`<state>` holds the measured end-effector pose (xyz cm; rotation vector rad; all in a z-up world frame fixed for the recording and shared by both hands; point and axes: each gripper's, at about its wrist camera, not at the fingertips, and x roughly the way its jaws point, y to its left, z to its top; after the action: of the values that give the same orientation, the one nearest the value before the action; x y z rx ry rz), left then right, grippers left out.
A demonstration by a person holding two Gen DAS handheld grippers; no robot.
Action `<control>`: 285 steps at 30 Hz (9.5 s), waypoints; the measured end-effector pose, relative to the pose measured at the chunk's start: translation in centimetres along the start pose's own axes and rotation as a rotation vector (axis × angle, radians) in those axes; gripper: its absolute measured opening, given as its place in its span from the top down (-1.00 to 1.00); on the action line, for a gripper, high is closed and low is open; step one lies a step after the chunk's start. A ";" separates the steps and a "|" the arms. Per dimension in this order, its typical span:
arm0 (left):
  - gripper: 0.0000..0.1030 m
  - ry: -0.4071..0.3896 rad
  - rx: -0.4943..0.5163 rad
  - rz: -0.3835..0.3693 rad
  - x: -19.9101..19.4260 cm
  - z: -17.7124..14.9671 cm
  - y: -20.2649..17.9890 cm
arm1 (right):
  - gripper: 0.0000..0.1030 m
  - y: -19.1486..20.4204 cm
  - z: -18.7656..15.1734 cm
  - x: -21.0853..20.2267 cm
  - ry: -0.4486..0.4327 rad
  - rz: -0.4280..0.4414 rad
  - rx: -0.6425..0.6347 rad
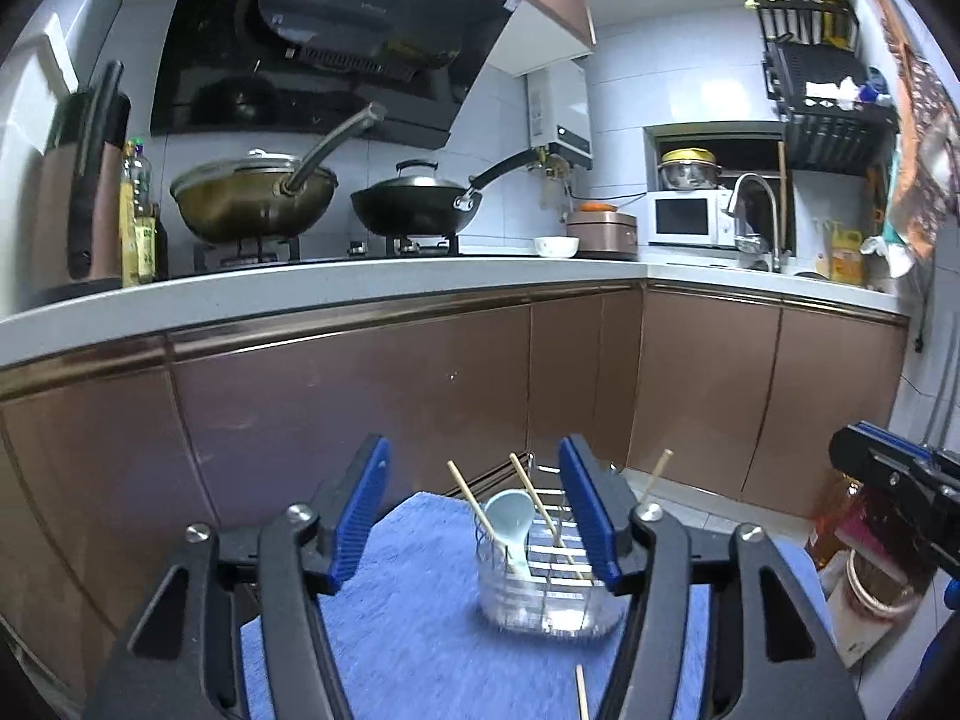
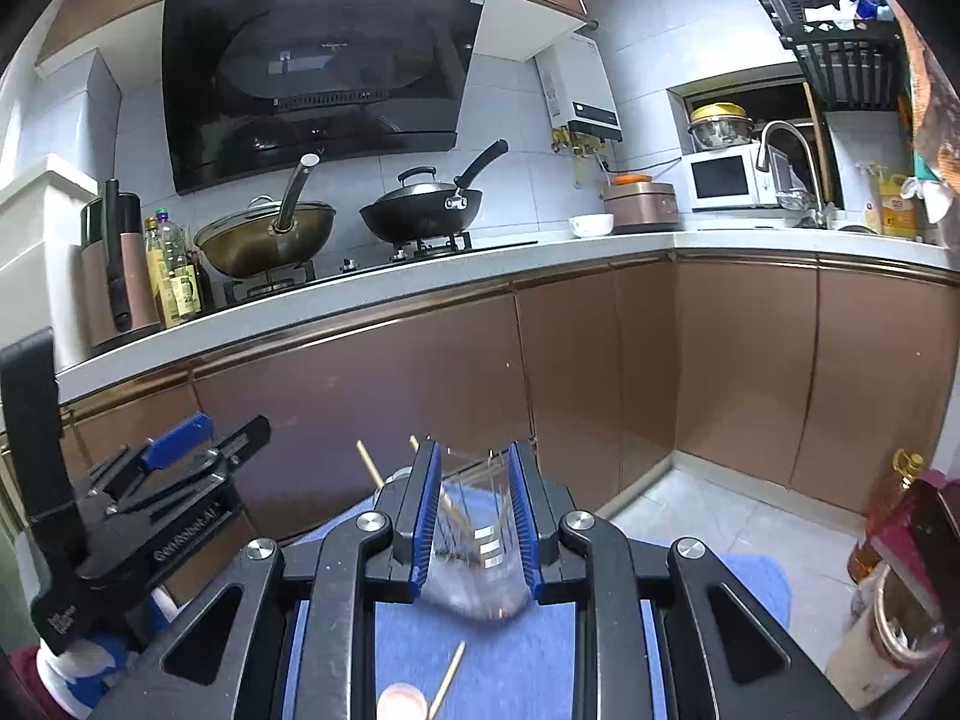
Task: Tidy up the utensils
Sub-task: 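Withdraw both open tools from the holder back over the towel, then move both open tools down toward the pale pink spoon and a chopstick, then grasp the pale pink spoon with the left tool while the right tool grasps a chopstick, then lift the spoon and chopstick and carry them above the clear holder, then lower the spoon and chopstick into the holder and open both tools, then withdraw both open tools back over the white spoon and last chopstick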
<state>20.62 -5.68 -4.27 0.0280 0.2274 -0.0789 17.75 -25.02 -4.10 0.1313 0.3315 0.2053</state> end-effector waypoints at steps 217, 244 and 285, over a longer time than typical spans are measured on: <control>0.93 0.043 -0.088 -0.033 17.4 2.0 1.3 | 0.89 -0.8 7.5 14.9 -0.224 0.152 0.056; 0.93 0.036 -0.107 0.012 19.2 -2.2 -0.5 | 0.89 -1.9 6.1 17.0 -0.271 0.214 0.068; 0.01 0.052 -0.162 0.017 7.5 -2.7 3.5 | 0.63 -1.6 -0.5 6.7 -0.072 0.049 0.010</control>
<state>27.60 -2.70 -8.51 -0.1290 0.2851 -0.0432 24.05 -25.05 -6.88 0.1562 0.2579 0.2468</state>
